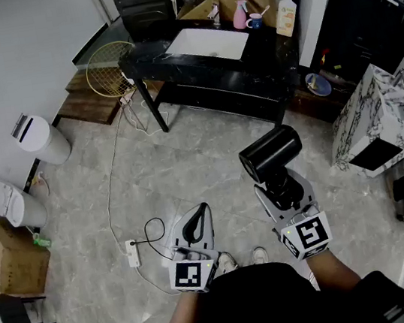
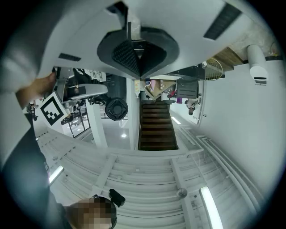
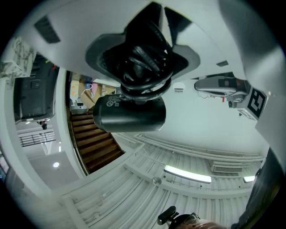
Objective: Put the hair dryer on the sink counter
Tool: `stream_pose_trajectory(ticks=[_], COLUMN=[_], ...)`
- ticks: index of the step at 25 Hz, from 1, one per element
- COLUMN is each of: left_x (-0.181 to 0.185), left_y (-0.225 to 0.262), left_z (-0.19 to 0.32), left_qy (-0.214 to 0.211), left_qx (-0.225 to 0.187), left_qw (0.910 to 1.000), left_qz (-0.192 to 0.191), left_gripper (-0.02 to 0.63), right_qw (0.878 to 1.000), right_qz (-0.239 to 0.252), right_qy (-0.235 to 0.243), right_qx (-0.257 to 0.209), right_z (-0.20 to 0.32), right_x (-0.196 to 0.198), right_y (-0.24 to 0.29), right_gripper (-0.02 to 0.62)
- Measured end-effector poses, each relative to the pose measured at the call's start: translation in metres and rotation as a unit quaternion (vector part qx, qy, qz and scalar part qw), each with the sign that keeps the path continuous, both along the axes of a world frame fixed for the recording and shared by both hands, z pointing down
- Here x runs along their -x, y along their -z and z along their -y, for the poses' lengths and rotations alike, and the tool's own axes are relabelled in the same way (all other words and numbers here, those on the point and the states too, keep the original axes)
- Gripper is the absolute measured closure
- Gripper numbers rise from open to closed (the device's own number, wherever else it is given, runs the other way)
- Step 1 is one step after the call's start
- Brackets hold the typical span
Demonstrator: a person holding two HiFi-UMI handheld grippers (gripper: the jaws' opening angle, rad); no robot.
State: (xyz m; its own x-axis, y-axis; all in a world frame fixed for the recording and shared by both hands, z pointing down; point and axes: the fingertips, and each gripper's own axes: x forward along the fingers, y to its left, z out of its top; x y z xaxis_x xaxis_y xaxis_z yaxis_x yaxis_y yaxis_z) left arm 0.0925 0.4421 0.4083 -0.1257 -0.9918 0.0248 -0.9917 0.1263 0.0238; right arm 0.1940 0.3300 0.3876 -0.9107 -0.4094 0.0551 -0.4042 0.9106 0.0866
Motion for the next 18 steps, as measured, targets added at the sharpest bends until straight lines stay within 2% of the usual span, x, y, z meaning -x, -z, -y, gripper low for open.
stream_pose_trajectory(ticks=[11,15,18], left_x=[0.019,0.032,0.035], left_y=[0.0,0.004,0.006], left_z=[-0.003,-0.003,0.001], left_qy=[-0.013,-0.02,-0.04], left_qx=[-0.005,-0.003,-0.001], left_qw=[0.9999,0.9994,0.9981], left_qz=[0.008,0.03,0.047], left_gripper=[0.609,0.609,0.609], right_qw=[1.0,1.0,0.999], right_qz=[-0.003,0.015,0.027], right_qy=[-0.009,0.0,-0.006], right_qx=[0.001,0.02,0.034], right_z=[-0.006,-0.011,-0.014], right_x=[0.017,0.024,0.026], right_y=[-0.003,-0.002,-0.002], right_gripper=[0.336,0.336,0.336])
